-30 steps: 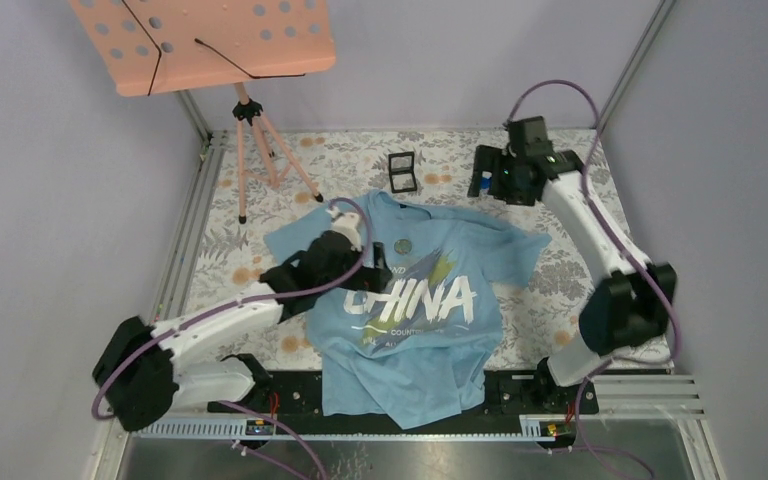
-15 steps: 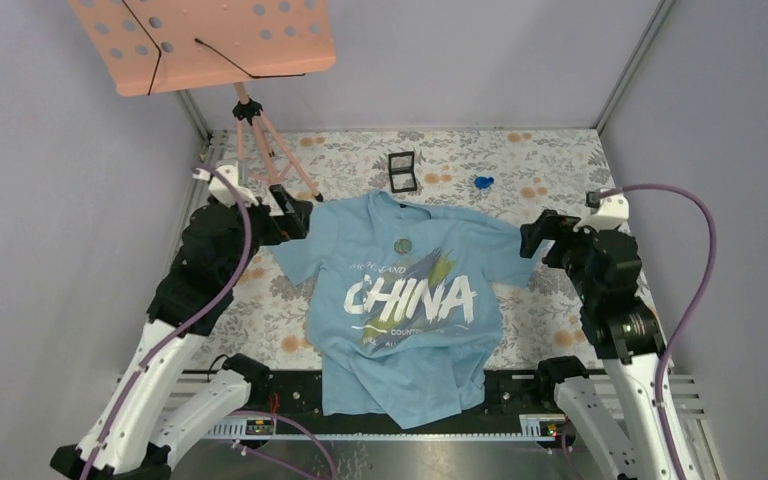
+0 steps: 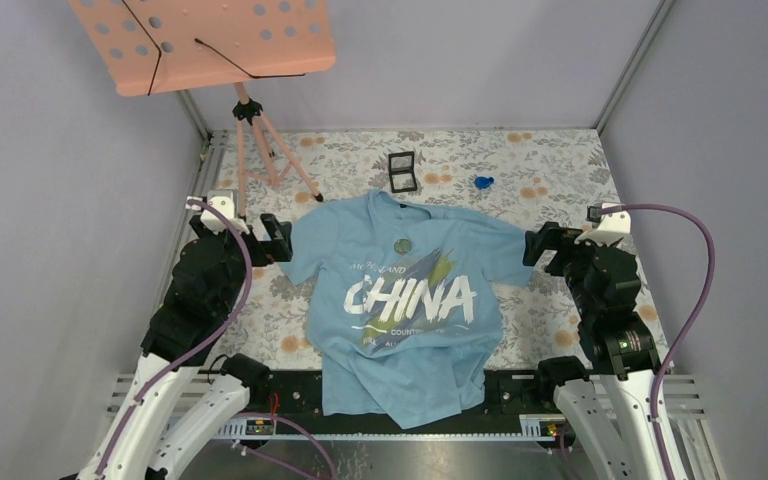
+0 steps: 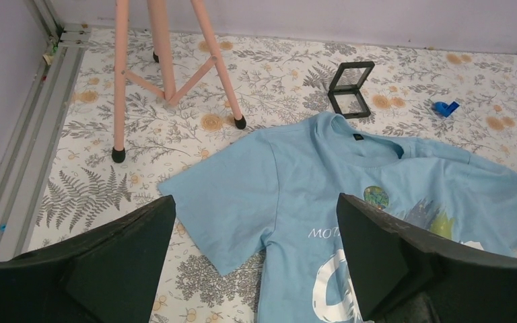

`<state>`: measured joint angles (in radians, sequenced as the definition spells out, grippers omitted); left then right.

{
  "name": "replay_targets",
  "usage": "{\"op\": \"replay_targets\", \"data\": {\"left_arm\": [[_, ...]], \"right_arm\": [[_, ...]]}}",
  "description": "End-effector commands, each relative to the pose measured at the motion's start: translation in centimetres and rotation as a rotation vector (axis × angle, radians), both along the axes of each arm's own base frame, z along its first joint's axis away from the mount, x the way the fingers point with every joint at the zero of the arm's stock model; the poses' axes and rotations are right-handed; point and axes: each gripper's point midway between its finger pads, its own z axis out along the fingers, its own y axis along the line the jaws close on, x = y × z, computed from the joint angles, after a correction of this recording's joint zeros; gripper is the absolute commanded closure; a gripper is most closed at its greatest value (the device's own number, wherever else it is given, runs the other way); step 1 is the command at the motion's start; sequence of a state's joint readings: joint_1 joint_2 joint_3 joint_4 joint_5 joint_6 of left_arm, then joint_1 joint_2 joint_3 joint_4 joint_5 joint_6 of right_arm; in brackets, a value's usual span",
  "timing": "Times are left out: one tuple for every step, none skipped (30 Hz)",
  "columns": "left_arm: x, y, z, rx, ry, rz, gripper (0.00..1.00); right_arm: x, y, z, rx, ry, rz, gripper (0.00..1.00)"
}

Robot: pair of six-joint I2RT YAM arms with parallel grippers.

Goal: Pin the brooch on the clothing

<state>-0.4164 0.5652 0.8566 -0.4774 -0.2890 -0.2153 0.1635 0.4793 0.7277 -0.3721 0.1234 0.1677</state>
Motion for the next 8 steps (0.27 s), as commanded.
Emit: {"op": "replay_targets", "data": {"left_arm": [[0.39,0.29,1.38,0.017,-0.060,0.008,0.01],[0.41,0.31,1.32,0.017,-0.059,0.010,0.01],[0.40,0.25,1.23,0.016,-0.057,0.007,0.01],[0.39,0.15,1.17,0.017,-0.057,0.000,0.01],[0.40,0.10,1.08,0.016,-0.054,-0.002,0.01],[0.44,0.06,0.97,0.017,-0.050,-0.003,0.01],[0.45,0.07,0.88,0.016,-0.046,-0.001,0.01],[0.44,0.18,0.89,0.011,-0.046,0.007,0.01]], "right_arm": [[0.38,-0.22,1.61,-0.009,-0.059,-0.010,0.00],[0.36,-0.21,1.61,-0.008,-0.059,-0.009,0.00],[0.33,-0.21,1.68,-0.007,-0.062,-0.009,0.00],[0.31,-0.26,1.63,-0.009,-0.061,-0.012,0.00],[0.29,-0.30,1.60,-0.012,-0.060,-0.013,0.00],[0.24,-0.37,1.61,-0.015,-0.060,-0.015,0.00],[0.21,-0.41,1.60,-0.015,-0.059,-0.017,0.01],[0.17,-0.45,1.61,-0.018,-0.060,-0.018,0.00]]}}
